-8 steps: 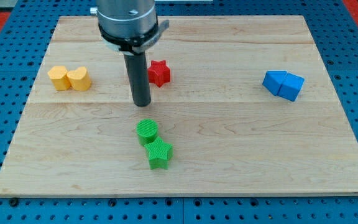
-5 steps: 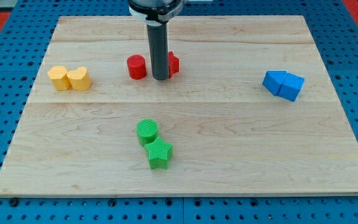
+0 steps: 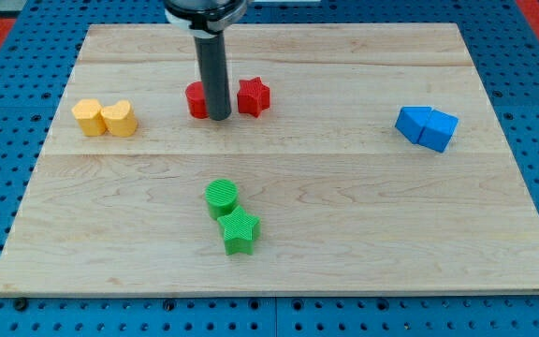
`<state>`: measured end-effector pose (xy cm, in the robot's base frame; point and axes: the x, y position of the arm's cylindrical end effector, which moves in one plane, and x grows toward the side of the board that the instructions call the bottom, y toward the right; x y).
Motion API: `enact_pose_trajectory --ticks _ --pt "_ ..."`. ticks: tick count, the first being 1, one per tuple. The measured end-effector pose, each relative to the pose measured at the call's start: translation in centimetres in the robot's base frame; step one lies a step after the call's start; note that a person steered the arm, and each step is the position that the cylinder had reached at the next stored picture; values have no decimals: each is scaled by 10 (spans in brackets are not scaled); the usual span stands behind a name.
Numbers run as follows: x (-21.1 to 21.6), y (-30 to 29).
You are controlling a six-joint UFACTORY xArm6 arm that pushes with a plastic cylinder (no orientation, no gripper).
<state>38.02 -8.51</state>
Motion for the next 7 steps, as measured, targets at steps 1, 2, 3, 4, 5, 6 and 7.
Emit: enact_pose_trajectory --ticks 1,2,3,4,5,6,7 --pt "2 -38" --pt "12 -19" --pt "19 54" --pt "74 148" --pt "89 262" --pt "73 292" --pt "58 279"
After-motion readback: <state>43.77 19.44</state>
